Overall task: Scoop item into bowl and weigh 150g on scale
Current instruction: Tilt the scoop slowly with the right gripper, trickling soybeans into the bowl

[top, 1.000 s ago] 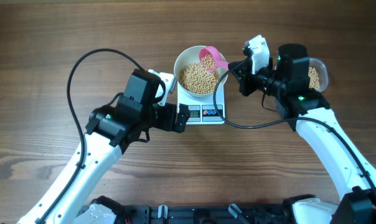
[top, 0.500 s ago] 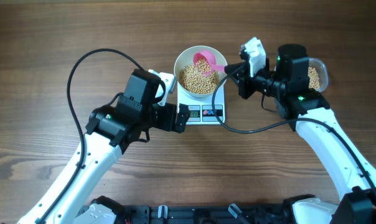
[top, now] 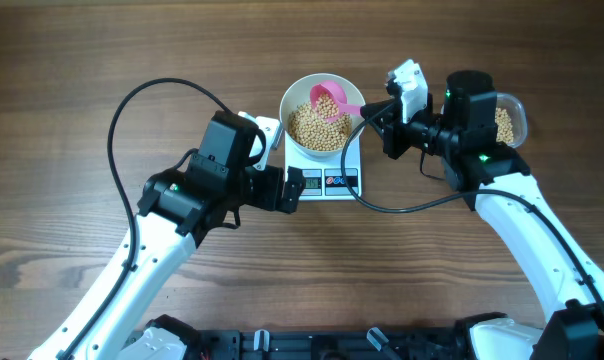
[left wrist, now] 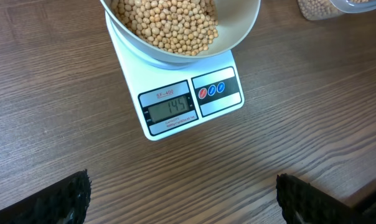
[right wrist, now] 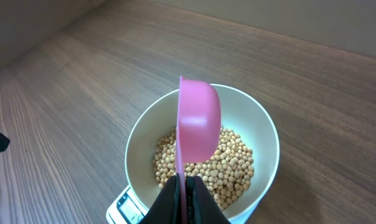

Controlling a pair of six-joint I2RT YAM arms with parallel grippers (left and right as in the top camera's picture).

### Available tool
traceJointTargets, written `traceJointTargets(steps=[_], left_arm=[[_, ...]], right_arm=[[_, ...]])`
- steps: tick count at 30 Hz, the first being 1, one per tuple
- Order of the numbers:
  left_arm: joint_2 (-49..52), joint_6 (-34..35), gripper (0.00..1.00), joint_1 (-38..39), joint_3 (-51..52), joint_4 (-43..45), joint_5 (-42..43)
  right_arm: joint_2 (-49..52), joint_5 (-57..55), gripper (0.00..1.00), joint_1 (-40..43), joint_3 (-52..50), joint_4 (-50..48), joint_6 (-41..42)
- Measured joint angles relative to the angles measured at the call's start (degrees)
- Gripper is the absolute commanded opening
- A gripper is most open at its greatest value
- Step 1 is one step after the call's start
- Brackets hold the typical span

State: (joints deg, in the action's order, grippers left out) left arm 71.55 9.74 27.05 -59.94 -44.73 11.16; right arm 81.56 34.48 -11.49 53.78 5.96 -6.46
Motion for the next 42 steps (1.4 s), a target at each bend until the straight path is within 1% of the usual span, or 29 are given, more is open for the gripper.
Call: traceJointTargets(steps=[7, 13, 21, 42], left_arm=[[0.00, 0.00, 1.00, 0.00, 0.00, -0.02, 0.00], [0.00, 0.00, 1.00, 0.00, 0.00, -0.02, 0.00], [0.00, 0.00, 1.00, 0.00, 0.00, -0.02, 0.00], [0.00, 0.00, 1.00, 0.00, 0.00, -0.02, 0.00]], right_arm=[[0.00, -0.02, 0.04, 0.00, 0.00, -0.02, 2.78], [0.00, -0.48, 0.04, 0.00, 0.00, -0.04, 0.11], [0.00, -1.86, 0.04, -0.07, 0.00, -0.44, -1.05], [0.00, -2.80, 0.04, -0.11, 0.00, -0.37, -0.02]])
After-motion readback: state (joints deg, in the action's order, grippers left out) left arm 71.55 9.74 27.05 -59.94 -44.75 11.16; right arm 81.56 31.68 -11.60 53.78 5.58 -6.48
